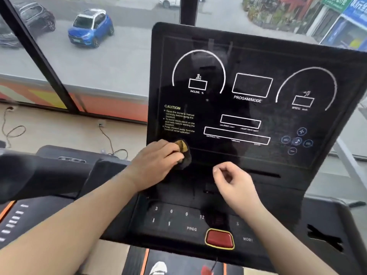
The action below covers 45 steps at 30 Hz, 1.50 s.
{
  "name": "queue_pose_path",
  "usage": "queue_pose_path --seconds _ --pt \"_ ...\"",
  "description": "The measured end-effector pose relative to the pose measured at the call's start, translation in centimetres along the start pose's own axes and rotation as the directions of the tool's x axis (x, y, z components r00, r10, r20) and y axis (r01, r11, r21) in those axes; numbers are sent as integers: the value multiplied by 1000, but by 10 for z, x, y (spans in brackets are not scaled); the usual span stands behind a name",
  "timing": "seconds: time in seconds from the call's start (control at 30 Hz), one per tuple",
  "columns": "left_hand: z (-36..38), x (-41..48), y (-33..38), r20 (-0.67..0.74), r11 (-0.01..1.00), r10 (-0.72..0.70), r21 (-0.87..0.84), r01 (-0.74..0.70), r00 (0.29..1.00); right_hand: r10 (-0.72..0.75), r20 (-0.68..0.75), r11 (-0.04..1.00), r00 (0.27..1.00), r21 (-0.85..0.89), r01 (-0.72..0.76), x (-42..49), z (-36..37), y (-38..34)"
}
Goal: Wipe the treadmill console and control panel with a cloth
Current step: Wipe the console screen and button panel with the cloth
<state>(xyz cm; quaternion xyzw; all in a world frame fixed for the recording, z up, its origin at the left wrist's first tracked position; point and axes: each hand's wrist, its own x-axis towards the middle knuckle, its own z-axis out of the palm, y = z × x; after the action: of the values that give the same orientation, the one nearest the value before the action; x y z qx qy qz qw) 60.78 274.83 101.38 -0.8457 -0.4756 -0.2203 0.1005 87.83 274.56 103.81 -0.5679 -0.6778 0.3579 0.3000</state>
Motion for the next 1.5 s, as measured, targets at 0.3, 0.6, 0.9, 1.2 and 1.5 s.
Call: queue_pose_path --seconds 0.3,0.6,0.9,1.2,1.5 --pt "17 -72 27 -18 840 -473 -310 445 881 127 -50 987 991 108 -121 -37 57 -7" --pt "8 -84 2 244 820 -431 -297 490 869 162 16 979 987 119 -163 -49 87 -9" --pt "7 -106 71 259 692 -481 -475 544 838 -7 15 998 1000 -60 8 -67 98 -10" --pt "-18 -139 40 120 382 -821 -611 694 558 -323 424 772 846 -400 495 -81 156 -2" --pt "-20 -140 32 99 437 -786 -611 660 611 -369 511 610 776 -497 617 -30 160 -11"
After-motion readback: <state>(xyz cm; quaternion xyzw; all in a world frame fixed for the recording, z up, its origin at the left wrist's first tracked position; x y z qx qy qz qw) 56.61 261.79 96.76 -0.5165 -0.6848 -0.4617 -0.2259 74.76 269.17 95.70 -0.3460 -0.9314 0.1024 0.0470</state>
